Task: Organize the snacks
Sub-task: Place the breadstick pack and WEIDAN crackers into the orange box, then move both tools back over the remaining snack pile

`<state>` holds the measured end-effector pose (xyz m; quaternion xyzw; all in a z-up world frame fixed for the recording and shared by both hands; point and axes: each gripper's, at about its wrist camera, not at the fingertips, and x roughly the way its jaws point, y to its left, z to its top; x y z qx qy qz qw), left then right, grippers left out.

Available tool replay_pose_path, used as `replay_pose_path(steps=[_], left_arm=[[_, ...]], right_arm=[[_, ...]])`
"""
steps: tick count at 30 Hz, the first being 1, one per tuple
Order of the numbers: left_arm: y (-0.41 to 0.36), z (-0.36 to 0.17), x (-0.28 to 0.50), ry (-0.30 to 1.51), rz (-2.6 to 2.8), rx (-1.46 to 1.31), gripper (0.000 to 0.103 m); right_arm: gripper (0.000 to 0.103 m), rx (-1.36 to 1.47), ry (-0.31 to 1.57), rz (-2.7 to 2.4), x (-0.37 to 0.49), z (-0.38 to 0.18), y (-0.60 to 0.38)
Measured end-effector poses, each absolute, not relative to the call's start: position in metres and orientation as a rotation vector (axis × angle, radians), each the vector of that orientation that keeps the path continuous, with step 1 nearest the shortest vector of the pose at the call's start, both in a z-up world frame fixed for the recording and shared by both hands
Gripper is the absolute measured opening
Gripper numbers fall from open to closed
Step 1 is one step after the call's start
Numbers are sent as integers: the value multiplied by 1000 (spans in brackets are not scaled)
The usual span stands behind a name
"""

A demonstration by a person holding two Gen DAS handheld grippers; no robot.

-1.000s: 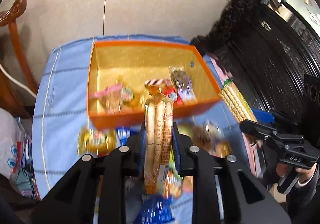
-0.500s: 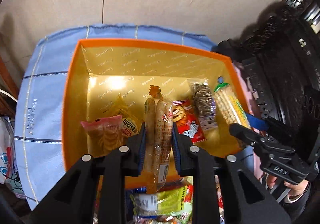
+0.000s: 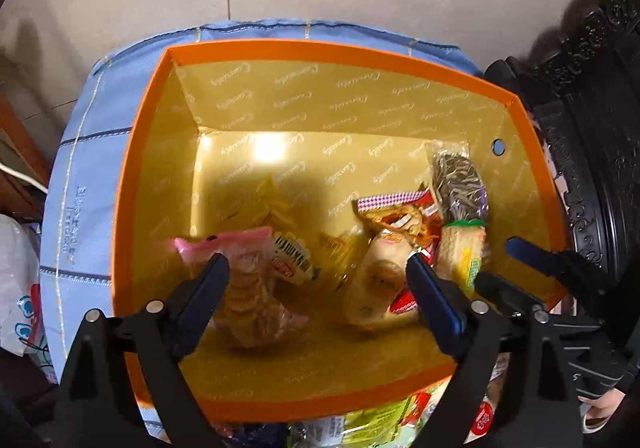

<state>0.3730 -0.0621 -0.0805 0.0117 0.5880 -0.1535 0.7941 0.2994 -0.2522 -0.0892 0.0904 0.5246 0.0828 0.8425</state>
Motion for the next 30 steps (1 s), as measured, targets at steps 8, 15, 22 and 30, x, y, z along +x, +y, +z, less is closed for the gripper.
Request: replay_pose_path(steps=[8,15,22,30], left_arm=[[-35,-55,328,1185,-288,107,93],[14,-39,260,1133,-279,90,94],[36,-51,189,1046,-354,103,95],[53,-77,177,1208,-288,63,95]], right_arm=[[99,252,854,104,233,-45,-267],[99,250,844,46,162,-36,-267],[99,184,872,19,104,-51,-248],[99,237,1038,-11,63,-86,-246]])
